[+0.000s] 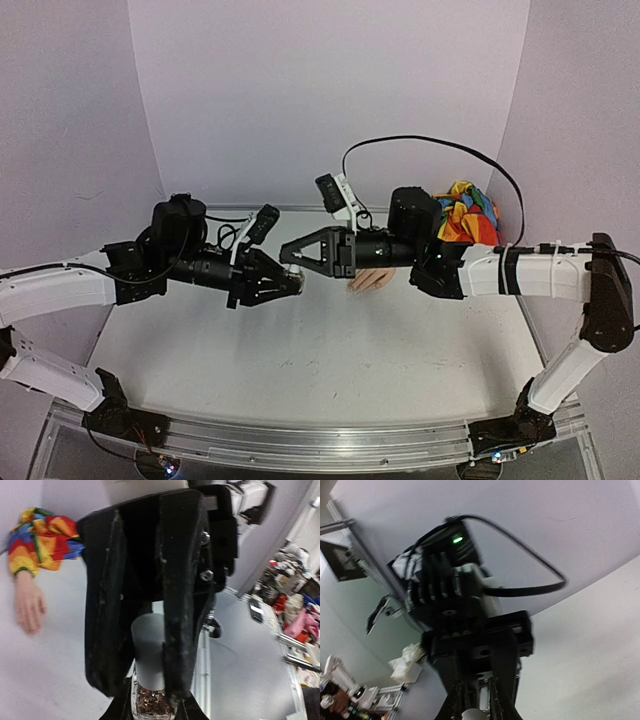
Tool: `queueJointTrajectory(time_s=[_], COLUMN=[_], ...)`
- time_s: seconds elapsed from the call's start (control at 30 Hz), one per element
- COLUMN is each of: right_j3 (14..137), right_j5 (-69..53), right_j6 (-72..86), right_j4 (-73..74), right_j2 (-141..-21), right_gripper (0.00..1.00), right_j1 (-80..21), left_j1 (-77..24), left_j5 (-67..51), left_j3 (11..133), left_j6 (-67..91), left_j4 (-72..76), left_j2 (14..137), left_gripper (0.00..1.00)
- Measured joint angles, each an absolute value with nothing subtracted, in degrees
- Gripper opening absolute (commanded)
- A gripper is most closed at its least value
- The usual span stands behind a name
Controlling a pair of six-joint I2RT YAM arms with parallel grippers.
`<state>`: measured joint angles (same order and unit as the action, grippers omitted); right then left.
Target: Paint the nails
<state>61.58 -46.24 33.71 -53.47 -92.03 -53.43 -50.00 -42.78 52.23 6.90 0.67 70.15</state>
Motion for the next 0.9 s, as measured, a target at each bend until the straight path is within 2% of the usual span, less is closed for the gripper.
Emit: queueJointTrajectory(time_s=[0.1,0.2,0.3,0.4,0.47,0.63,0.7,0.9], right_j3=[62.2,68.2,75.3,76.8,76.9,76.7,74.9,66.1], right_j5=[-33.8,-6.4,15.6,24.6,25.5,21.3,15.1,1.4], right_j6=[32.1,32.9,34.8,35.9,35.5,32.0,30.1,26.5], right_j4=[-48.9,-36.0,-26.7,-24.2,-23.7,-23.6,-23.7,-24.3], right_j2=[-92.0,-93.1,-95.8,-96.7,-97.0,-96.7,-95.3,-87.4], right_gripper=[0.0,0.0,0.0,0.0,0.0,0.34,0.46,0.63], right_j1=[-54.1,-60.2,-66.5,-68.9,-68.9,-67.5,-65.9,-61.2], left_j1=[-51.1,-51.7,-53.3,-55.2,-55.5,-55.4,-55.2,-53.6], left_j5=[-26.9,-14.7,-7.2,-2.9,-1.6,-1.4,-1.7,-9.5], left_j3=[51.2,51.1,51.4,52.3,52.5,52.5,52.3,49.1], left_j6=[6.2,4.4,1.9,-0.4,-1.3,-2.2,-2.2,-1.5], left_j4=[-0.9,-2.2,-2.9,-3.6,-3.4,-3.2,-2.1,-0.5], left_j2=[68.4,68.4,68.4,69.6,70.6,70.9,70.8,68.1], left_gripper=[0.0,0.0,0.0,0.0,0.0,0.0,0.0,0.0])
